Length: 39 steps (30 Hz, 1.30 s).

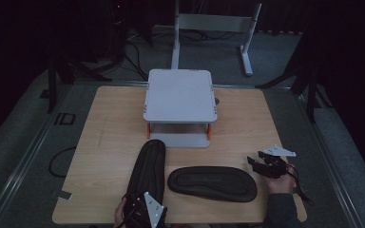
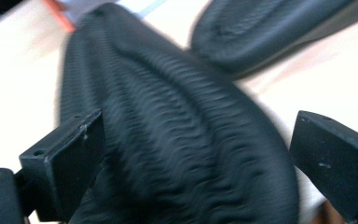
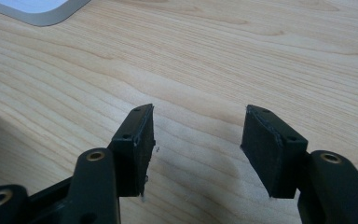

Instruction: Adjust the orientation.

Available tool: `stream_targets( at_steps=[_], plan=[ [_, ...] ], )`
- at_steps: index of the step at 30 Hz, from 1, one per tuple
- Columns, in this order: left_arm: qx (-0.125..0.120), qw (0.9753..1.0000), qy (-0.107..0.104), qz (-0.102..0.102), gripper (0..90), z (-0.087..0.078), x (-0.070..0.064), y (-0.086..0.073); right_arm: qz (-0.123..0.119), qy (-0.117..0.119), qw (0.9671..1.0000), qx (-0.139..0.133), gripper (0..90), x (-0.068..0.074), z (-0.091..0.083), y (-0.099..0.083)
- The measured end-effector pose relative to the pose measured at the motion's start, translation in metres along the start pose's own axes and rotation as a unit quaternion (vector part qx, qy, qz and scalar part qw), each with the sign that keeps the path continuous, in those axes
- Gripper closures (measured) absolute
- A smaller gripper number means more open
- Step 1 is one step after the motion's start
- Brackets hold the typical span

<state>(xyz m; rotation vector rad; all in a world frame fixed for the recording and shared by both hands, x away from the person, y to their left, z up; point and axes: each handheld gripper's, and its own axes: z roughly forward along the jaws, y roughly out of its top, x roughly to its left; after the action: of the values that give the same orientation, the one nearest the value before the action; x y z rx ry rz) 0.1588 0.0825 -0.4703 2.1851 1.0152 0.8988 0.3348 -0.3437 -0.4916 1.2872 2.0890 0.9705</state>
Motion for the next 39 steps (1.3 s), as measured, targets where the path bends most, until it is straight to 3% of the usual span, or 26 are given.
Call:
stream_targets(
  at_steps=[2,5,8,12,14,20,24,26,31,34,36,37,38,39],
  plan=[
    [-0.007,0.9999,0.001,-0.011,9.3,-0.002,0.007,-0.004,0.000,0.000,1.0000,0.000,43.2,0.000,0.000,0.000],
    [-0.019,0.9993,0.006,-0.032,21.5,-0.008,0.020,-0.009,-0.001,0.000,1.0000,-0.001,43.1,0.000,0.000,0.000],
    [-0.024,0.9985,-0.008,-0.048,37.4,-0.013,0.033,-0.012,-0.001,0.003,1.0000,-0.002,43.1,0.000,0.000,0.000],
    [-0.039,0.9974,0.000,-0.061,51.4,-0.020,0.046,-0.015,-0.004,0.007,1.0000,-0.003,43.1,0.002,0.001,0.001],
    [-0.036,0.9970,0.010,-0.067,53.7,-0.022,0.052,-0.017,-0.003,0.006,1.0000,-0.003,43.1,0.002,0.001,0.001],
    [-0.042,0.9917,0.035,-0.116,66.0,-0.029,0.081,-0.027,-0.004,0.007,1.0000,-0.003,43.1,0.002,0.002,0.001],
    [-0.029,0.9873,0.061,-0.144,67.4,-0.031,0.100,-0.036,-0.003,0.007,1.0000,-0.003,43.0,0.002,0.001,0.001],
    [-0.020,0.9844,0.073,-0.159,63.1,-0.029,0.112,-0.043,-0.003,0.007,1.0000,-0.002,43.0,0.002,0.002,0.001],
    [-0.017,0.9816,0.084,-0.171,58.0,-0.021,0.131,-0.048,-0.006,0.008,0.9999,0.000,42.9,0.003,0.003,0.001],
    [-0.018,0.9818,0.081,-0.171,53.3,-0.014,0.144,-0.047,-0.008,0.007,0.9999,0.000,42.9,0.004,0.003,0.002],
    [-0.025,0.9793,0.082,-0.183,53.3,-0.009,0.154,-0.046,-0.008,0.008,0.9999,0.002,42.9,0.004,0.004,0.002],
    [-0.025,0.9793,0.082,-0.183,53.4,-0.009,0.154,-0.046,-0.008,0.008,0.9999,0.002,42.9,0.004,0.004,0.002],
    [-0.033,0.9757,0.083,-0.200,53.4,-0.003,0.168,-0.045,-0.008,0.008,0.9999,0.002,42.9,0.004,0.004,0.002],
    [-0.034,0.9739,0.086,-0.207,52.6,0.001,0.174,-0.044,-0.008,0.008,0.9999,0.002,42.9,0.004,0.004,0.002]
  ],
)
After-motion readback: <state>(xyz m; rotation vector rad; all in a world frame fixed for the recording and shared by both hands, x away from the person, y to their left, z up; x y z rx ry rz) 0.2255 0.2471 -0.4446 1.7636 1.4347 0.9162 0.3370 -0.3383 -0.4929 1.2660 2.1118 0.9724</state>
